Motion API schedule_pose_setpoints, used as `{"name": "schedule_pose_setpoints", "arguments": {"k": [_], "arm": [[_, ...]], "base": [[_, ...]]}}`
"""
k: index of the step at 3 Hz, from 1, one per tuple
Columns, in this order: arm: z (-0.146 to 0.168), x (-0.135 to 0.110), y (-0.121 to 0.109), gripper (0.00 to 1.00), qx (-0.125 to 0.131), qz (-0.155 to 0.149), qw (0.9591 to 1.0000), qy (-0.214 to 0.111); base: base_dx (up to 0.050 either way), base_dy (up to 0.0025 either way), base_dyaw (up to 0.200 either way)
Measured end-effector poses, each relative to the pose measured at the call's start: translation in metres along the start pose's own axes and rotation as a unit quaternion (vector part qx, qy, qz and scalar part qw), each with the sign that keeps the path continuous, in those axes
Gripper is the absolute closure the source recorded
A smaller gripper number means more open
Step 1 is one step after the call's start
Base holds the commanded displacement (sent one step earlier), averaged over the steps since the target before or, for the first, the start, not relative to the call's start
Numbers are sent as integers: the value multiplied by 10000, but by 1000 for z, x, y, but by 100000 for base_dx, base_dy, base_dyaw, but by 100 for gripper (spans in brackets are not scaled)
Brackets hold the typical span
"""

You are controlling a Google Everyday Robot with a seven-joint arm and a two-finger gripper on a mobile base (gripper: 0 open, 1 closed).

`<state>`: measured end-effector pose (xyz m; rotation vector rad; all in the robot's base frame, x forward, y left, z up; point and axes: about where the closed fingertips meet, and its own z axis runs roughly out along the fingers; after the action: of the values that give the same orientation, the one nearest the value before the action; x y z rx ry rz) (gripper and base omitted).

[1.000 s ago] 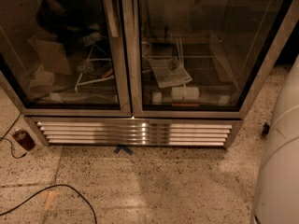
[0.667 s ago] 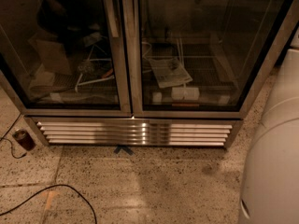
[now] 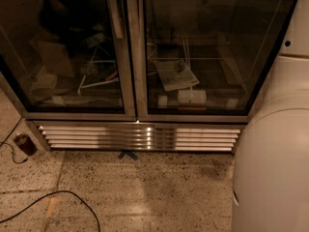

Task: Pick orange can from middle drawer and place on counter

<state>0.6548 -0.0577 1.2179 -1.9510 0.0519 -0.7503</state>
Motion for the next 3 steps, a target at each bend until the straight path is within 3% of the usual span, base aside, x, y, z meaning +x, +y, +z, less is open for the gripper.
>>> {"name": "schedule_pose_setpoints", "arguments": {"k": [1,2,3], "arm": [[25,-5,17,0,0,-359,9991,-243],[55,-7,36,0,-113,-881,9951,-427],[56,-7,37,0,-114,-894,9950,-420]], "base": [[0,0,0],[0,0,0],[0,0,0]]}}
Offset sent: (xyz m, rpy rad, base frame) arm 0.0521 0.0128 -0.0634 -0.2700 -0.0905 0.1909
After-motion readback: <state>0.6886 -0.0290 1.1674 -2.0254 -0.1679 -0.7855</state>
